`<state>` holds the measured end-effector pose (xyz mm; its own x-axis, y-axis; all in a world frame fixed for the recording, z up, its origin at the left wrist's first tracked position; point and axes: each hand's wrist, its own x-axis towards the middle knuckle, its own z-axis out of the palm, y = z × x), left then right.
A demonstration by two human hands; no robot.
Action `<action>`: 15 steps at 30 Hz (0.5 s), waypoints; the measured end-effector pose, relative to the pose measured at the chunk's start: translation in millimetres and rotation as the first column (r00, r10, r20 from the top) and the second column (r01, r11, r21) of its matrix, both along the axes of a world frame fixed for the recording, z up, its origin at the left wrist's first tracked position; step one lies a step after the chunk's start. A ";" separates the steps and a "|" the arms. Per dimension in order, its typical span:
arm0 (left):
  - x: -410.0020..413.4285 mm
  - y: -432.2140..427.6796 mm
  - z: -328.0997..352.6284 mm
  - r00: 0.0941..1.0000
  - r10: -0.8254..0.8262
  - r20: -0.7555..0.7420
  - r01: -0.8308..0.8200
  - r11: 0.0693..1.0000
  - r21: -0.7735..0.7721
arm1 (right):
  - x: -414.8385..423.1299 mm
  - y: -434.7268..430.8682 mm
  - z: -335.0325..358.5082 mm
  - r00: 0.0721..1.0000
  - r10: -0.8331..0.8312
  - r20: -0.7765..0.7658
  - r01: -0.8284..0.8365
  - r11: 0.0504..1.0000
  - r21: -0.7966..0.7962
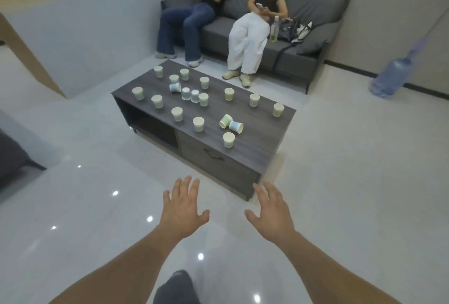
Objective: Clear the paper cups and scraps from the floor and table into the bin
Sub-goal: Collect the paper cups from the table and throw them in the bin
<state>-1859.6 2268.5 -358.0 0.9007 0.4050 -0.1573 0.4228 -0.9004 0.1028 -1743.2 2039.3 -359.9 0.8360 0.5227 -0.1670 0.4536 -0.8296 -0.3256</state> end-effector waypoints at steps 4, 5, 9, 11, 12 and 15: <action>49.5 63.7 -18.6 0.999 0.030 -0.016 -0.031 0.997 -0.065 | 56.6 69.5 -9.6 0.999 0.034 -0.012 -0.035 0.998 -0.061; 62.5 80.0 -21.1 1.000 0.022 -0.014 -0.023 0.997 -0.078 | 67.8 86.5 -11.1 0.999 0.029 -0.028 -0.031 0.997 -0.067; 117.0 143.7 -17.5 0.999 0.005 0.038 -0.001 0.994 -0.110 | 112.7 147.1 -8.6 0.997 0.020 -0.074 -0.028 0.993 -0.118; 141.7 172.1 -11.7 0.998 -0.019 0.053 0.025 0.993 -0.114 | 131.2 172.0 -7.1 0.995 -0.013 -0.099 0.001 0.992 -0.124; 154.4 185.2 -9.6 0.998 -0.028 0.051 0.033 0.993 -0.116 | 140.1 183.2 -7.1 0.994 -0.022 -0.109 0.008 0.992 -0.125; 190.7 211.9 -6.0 0.997 -0.056 0.055 0.063 0.988 -0.139 | 166.9 208.2 -11.8 0.988 -0.056 -0.145 0.040 0.993 -0.115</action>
<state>-1668.9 2480.4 -364.0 0.9308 0.3274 -0.1623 0.3598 -0.8989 0.2500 -1576.3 2247.6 -371.7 0.8214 0.4535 -0.3458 0.3661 -0.8842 -0.2901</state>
